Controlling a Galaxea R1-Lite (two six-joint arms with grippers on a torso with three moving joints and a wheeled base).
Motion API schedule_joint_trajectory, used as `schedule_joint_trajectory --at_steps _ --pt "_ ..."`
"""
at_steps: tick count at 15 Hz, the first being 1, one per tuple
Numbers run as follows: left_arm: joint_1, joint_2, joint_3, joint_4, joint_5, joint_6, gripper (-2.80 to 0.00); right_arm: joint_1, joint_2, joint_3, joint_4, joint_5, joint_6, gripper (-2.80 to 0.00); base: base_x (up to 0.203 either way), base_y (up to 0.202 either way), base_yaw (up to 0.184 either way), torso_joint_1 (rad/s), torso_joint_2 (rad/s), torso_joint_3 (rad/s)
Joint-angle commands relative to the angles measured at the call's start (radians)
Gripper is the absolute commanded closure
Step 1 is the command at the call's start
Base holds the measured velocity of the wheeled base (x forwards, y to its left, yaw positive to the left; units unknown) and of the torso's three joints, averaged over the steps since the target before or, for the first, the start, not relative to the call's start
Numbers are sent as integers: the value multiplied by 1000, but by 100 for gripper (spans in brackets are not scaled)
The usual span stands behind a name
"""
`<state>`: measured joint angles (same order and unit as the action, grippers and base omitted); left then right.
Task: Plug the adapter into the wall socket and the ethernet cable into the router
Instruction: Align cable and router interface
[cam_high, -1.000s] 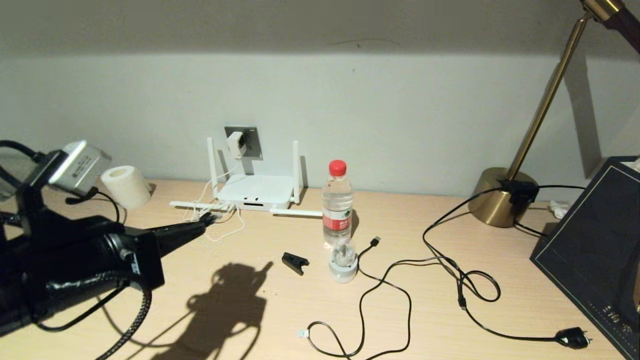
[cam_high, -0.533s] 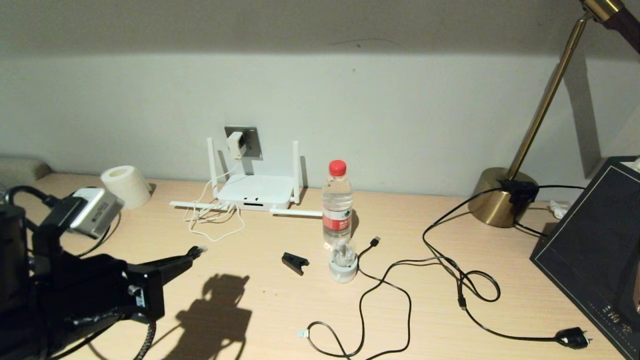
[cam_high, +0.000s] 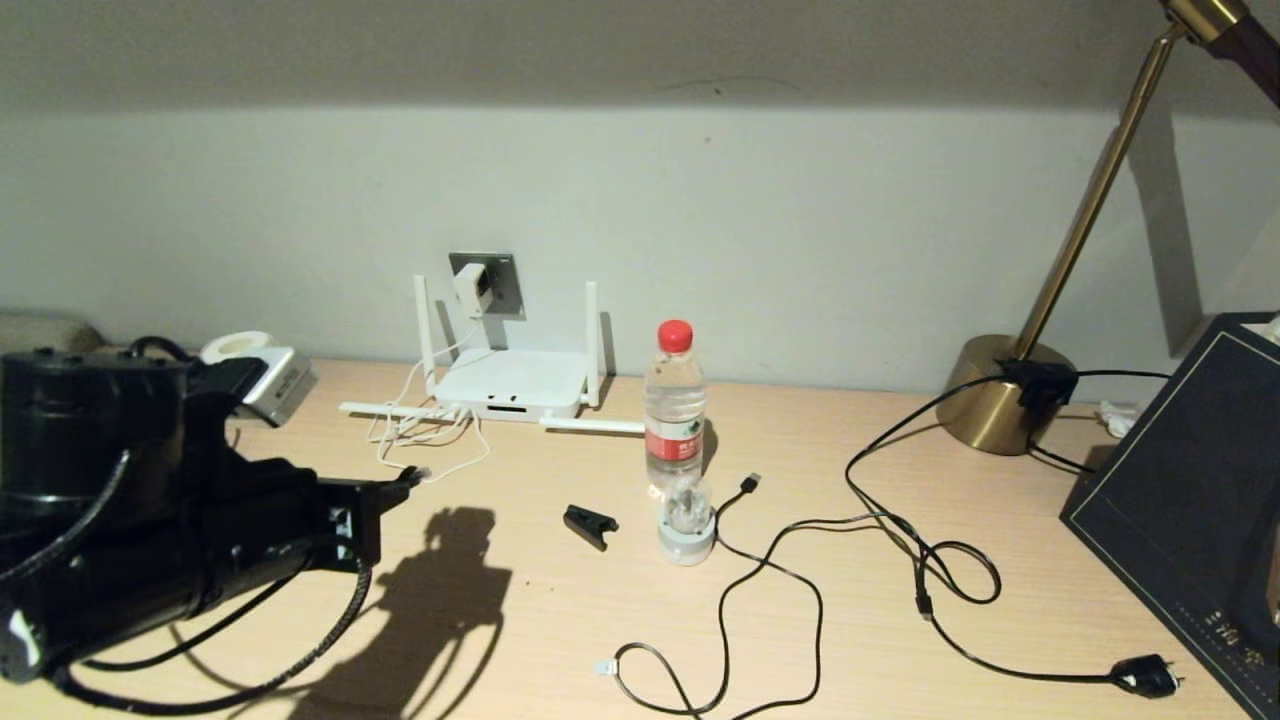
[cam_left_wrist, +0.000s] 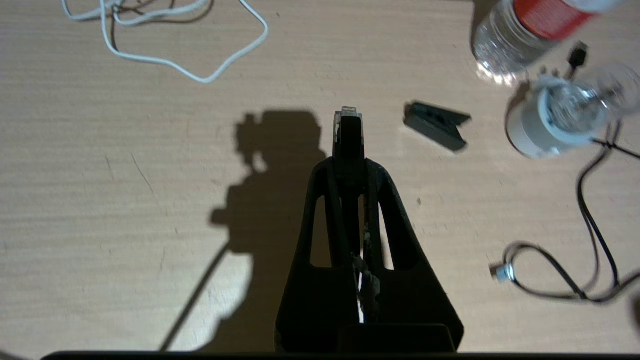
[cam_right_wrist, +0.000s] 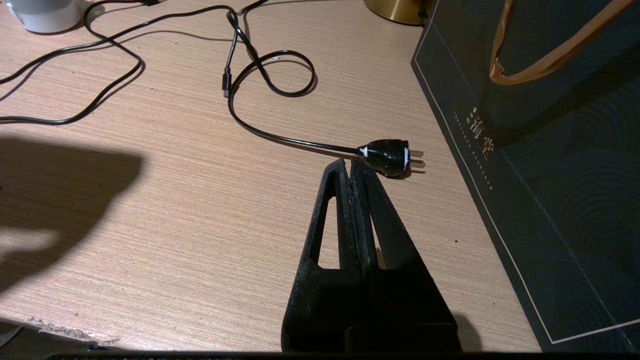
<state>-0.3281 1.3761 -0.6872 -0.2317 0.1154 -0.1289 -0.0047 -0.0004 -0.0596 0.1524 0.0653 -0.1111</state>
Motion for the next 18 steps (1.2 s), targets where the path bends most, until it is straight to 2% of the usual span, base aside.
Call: schedule_joint_trajectory --at_steps 1,3,5,10,13,16,18 --pt "9 101 -50 -4 13 0 0 0 2 0 1 0 -1 0 0 0 0 0 0 0" --pt "25 131 -54 -34 13 6 0 0 2 0 1 -1 -2 0 0 0 0 0 0 0" --pt "51 189 -58 -114 13 5 0 0 2 0 1 1 -1 0 0 0 0 0 0 0" --pt "88 387 -41 -423 16 2 0 0 2 0 1 1 -1 0 0 0 0 0 0 0" --pt "95 463 -45 -473 6 -1 0 0 2 0 1 1 -1 0 0 0 0 0 0 0" --pt "111 563 -45 -621 -1 0 0 0 2 0 1 -1 -1 0 0 0 0 0 0 0" --pt "116 596 -48 -651 -18 0 0 0 2 0 1 1 -1 0 0 0 0 0 0 0"
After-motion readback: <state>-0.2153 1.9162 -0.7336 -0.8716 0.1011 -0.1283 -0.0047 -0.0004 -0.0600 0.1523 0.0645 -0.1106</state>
